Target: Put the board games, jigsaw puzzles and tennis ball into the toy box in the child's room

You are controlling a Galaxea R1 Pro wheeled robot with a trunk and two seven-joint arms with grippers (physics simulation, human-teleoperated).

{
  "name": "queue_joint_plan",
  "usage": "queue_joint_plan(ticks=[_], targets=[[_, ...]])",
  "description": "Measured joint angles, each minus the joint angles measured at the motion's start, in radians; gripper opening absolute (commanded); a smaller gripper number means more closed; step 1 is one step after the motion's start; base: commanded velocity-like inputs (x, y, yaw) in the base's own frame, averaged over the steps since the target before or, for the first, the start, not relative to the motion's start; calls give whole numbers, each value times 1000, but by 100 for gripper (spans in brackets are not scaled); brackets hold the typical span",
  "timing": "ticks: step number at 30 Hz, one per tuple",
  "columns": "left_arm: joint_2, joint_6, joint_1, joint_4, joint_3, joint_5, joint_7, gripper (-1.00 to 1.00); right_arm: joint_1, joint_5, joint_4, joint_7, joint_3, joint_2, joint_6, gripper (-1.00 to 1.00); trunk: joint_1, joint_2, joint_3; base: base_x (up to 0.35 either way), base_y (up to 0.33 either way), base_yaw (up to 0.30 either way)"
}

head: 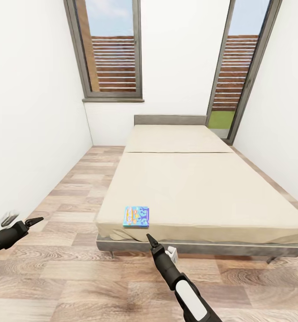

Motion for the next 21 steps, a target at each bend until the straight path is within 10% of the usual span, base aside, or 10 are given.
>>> queue_joint_plan(ticks=[21], targets=[[0, 0, 0, 0, 0, 0, -1, 100, 0, 0, 0, 0, 0, 0, 0, 100, 0, 0, 0, 69, 46, 0]])
